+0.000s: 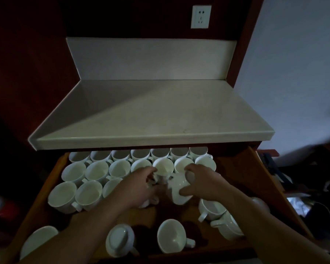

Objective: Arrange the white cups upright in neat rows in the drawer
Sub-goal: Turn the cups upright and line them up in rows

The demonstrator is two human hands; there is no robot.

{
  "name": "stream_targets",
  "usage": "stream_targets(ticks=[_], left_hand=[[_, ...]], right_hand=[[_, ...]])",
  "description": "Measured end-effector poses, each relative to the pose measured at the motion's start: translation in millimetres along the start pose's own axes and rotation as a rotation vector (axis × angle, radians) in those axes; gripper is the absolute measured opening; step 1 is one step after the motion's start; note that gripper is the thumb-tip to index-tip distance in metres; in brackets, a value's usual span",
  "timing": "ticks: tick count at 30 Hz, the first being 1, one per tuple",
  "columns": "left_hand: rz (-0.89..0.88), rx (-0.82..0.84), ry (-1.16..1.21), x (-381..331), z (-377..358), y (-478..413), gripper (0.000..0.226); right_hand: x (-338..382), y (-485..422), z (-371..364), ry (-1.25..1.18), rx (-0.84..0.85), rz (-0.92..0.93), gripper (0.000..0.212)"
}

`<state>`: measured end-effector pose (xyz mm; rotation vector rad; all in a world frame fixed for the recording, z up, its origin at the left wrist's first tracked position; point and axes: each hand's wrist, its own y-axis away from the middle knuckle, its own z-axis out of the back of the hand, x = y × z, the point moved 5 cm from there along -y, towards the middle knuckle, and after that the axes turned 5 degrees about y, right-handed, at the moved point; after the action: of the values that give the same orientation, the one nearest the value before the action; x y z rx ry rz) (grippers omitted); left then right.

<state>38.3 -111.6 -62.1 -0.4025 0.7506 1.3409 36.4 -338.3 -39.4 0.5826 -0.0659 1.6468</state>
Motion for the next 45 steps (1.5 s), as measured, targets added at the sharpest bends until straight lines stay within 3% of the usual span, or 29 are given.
stream_targets(ticks=[2, 4, 7, 14, 16, 18, 21, 24, 26, 30, 36, 45], left_hand=[[0.165, 0.064, 0.527, -21.5, 2.1, -1.7, 0.064], [0.229, 0.185, 0.881, -48.5, 2.0, -1.1, 0.057], [0.143, 0.190, 1.009, -74.0, 11.1, -4.9, 0.044], [0.136, 0.270, 1.264, -73.1, 12.7, -13.5, 0.054], [0.152, 0.213, 1.141, -69.5, 9.3, -13.7, 0.057], [0.151, 0.133, 0.870, -59.7, 5.0, -16.4, 0.066], [0.060, 0.071, 0.397, -53.8, -1.6, -14.5, 0.072], [-0.069, 0.004, -0.073, -51.8, -16.0, -17.1, 0.083], [-0.116, 0.016, -0.260, -50.8, -28.3, -17.4, 0.085], [-0.205, 0.058, -0.456, -46.0, -51.0, -14.8, 0.078], [-0.228, 0.014, -0.545, -34.9, -71.4, -17.5, 0.068], [-0.247, -0.005, -0.635, -30.1, -83.8, -12.7, 0.075]], right_hand=[[9.7, 4.6, 21.8, -0.176, -0.064, 0.011, 0.063], [18.4, 8.4, 38.2, -0.319, -0.148, 0.028, 0.068], [26.9, 14.0, 55.6, -0.381, -0.243, 0.055, 0.071], [23.3, 21.4, 64.8, -0.395, -0.265, 0.091, 0.070], [13.0, 21.6, 57.8, -0.303, -0.175, 0.100, 0.073], [-4.8, 23.5, 48.0, -0.240, -0.071, 0.073, 0.074], [-35.4, 29.1, 26.1, -0.080, 0.072, -0.001, 0.048], [-61.3, 22.3, -2.5, 0.130, 0.107, -0.044, 0.087], [-67.6, 18.4, -17.7, 0.231, 0.152, -0.060, 0.095], [-75.3, 15.3, -30.8, 0.241, 0.196, -0.119, 0.082], [-83.8, 16.8, -33.7, 0.215, 0.078, -0.135, 0.115], [-78.7, 18.1, -42.0, 0.212, 0.049, -0.183, 0.076]])
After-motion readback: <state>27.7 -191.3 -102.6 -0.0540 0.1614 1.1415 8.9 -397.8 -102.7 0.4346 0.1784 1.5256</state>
